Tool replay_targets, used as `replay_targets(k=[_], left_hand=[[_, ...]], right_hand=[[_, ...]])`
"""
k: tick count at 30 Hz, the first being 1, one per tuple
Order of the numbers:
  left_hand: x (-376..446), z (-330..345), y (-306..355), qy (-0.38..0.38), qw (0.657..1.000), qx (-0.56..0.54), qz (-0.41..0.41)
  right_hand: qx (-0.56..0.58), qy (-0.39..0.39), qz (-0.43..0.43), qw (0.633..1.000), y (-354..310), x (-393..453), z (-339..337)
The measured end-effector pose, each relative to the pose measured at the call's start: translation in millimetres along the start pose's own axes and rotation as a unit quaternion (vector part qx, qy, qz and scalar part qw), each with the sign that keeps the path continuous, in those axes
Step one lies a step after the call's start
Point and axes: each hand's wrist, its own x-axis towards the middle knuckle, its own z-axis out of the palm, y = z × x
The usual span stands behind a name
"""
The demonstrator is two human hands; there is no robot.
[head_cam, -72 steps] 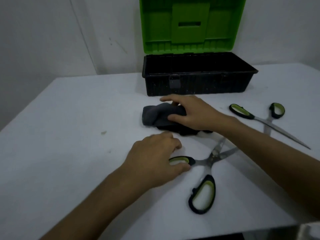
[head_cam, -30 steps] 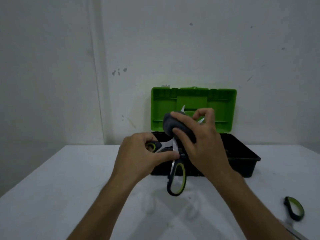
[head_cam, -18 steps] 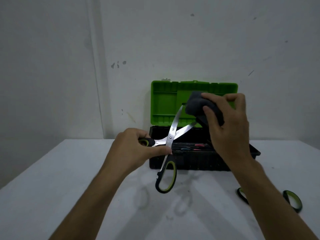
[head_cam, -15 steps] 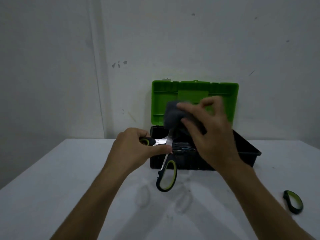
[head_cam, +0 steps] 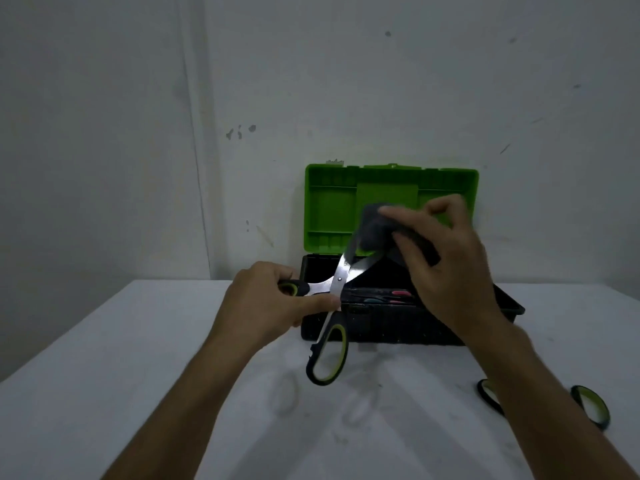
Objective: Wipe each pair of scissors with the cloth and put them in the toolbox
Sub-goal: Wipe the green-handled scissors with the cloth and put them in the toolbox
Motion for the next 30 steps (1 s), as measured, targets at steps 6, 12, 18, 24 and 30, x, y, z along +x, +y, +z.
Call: replay_targets(k=[6, 12, 18, 24, 30], left_hand=[[2, -7, -2, 0.059, 0.998, -0.01, 0.018], [3, -4, -1, 0.041, 0.998, -0.041, 0.002], [3, -3, 2, 0.053, 0.997, -0.058, 0.004], [4, -7, -4, 0.063, 0.997, -0.049, 0.015], [4, -2, -2, 0.031, 0.997, -0.062, 0.018]], right_hand=[[0.022, -0.131, -0.066, 0.989, -6, -8, 15], [-0.069, 0.009, 0.049, 0.996, 17, -3, -1], [0.0, -0.089, -0.049, 0.995, -19, -5, 7], [-0.079, -0.097, -0.035, 0.992, -17, -8, 11], [-0.084, -0.042, 0.025, 0.995, -11, -1, -1]])
